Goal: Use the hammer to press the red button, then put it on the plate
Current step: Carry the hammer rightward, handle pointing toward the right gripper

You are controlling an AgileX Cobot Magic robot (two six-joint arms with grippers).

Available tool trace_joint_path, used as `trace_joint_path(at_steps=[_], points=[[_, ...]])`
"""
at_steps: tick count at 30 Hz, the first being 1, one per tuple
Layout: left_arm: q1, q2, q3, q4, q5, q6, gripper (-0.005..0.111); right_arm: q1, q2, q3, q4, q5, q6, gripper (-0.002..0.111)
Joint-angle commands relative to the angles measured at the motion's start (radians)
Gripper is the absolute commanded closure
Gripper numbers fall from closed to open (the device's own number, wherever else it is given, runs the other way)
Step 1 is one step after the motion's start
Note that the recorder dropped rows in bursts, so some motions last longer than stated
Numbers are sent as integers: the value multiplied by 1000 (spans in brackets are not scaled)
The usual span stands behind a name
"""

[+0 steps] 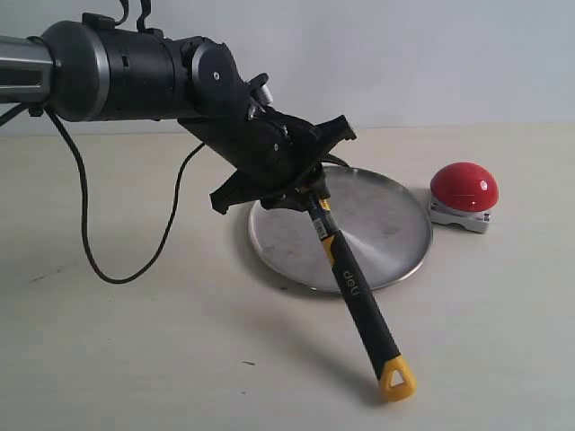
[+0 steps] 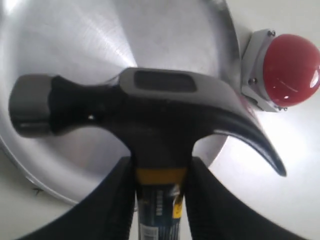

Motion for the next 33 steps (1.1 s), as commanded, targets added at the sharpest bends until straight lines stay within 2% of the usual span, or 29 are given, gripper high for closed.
trace_joint_path(at_steps=[1, 12, 16, 24, 28, 33], points=[[-4, -18, -4, -1, 4, 69, 107, -5, -7, 4, -12, -6, -6, 108], [-4, -18, -4, -44, 40, 71, 107, -5, -7, 4, -10, -44, 2, 108], [-4, -18, -4, -45, 64, 101, 107, -5, -7, 4, 68, -128, 147, 108], [-4, -18, -4, -49, 66, 172, 107, -5, -7, 4, 86, -147, 310, 108], [-4, -18, -4, -85, 74, 205, 107, -5, -7, 4, 86, -149, 321, 108], [-4, -18, -4, -122, 74, 291, 107, -5, -7, 4, 191, -149, 410, 108]])
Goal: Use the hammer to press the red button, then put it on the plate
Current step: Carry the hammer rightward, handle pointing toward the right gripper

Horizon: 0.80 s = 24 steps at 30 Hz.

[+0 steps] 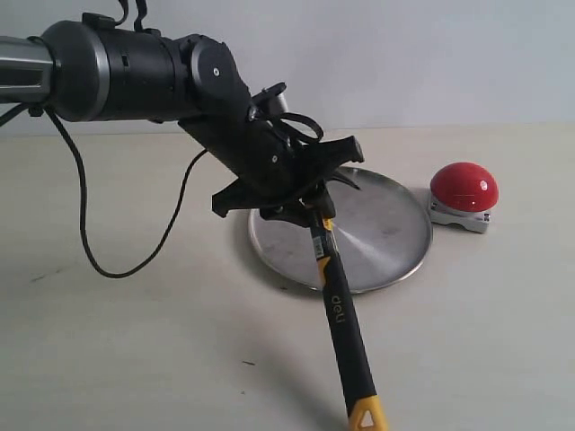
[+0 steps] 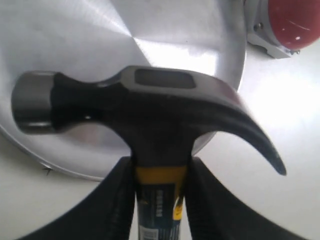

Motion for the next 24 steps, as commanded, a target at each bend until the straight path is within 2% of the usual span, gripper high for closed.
trace_joint_path(at_steps=[1, 10, 16, 20, 24], points=[[-4, -18, -4, -41, -16, 69, 107, -5, -7, 4, 64, -14, 61, 108], [-4, -20, -4, -66, -8, 117, 107, -5, -7, 4, 64, -64, 66, 108], [16, -20, -8, -295, 25, 344, 107, -5, -7, 4, 62, -119, 49, 108], [25, -20, -8, -401, 47, 444, 107, -5, -7, 4, 60, -28, 6, 108], [39, -20, -8, -504, 83, 551, 107, -5, -7, -6, 72, -14, -16, 108]])
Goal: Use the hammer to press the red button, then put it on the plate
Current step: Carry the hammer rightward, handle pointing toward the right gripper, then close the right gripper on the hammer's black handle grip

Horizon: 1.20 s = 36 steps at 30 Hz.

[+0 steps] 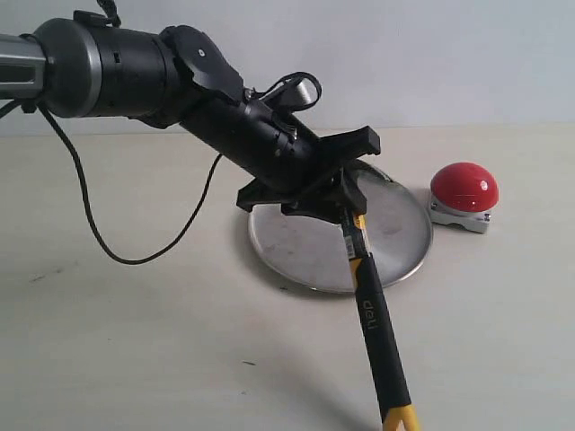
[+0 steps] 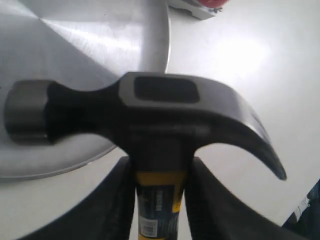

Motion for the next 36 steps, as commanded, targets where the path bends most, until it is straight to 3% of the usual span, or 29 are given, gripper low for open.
trace_joint_path(at_steps=[1, 8, 18, 24, 29, 30, 32, 36], points=[[17, -20, -8, -155, 30, 129, 107, -5, -7, -9, 6, 22, -45, 108], [38, -20, -8, -293, 80, 261, 107, -5, 66, -39, 6, -37, -60, 108], [64, -20, -8, -365, 143, 337, 107, -5, 358, -417, -2, 277, -313, 108], [69, -22, -8, -386, 147, 360, 107, -5, 627, -642, -6, 619, -569, 107], [71, -22, -8, -431, 161, 393, 107, -5, 846, -710, 73, 792, -667, 90], [71, -22, -8, -461, 177, 417, 107, -5, 926, -708, 195, 799, -754, 78], [73, -22, -10, -475, 184, 424, 107, -5, 991, -700, 369, 810, -894, 68], [93, -24, -10, -477, 212, 424, 107, -5, 1112, -698, 537, 847, -1055, 57]])
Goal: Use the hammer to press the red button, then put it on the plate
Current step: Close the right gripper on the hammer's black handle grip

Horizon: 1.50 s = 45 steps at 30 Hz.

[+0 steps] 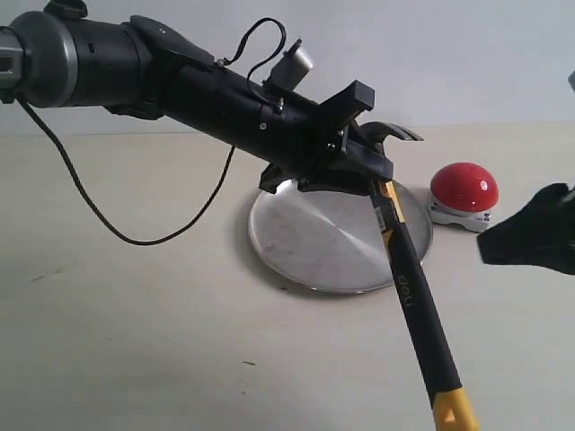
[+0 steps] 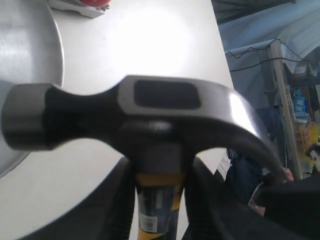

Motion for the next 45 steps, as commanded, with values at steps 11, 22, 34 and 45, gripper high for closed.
trace_joint_path(at_steps=[11, 22, 34, 45], points=[[44, -44, -10, -99, 43, 48, 107, 141, 218, 3, 196, -126, -229, 44], [44, -44, -10, -111, 47, 67, 107, 183, 316, 3, 153, -191, -177, 41], [44, -44, -10, -140, 36, 71, 107, 183, 391, 3, 196, -173, -246, 41], [44, -44, -10, -149, 36, 71, 107, 183, 449, 3, 266, -161, -344, 43]])
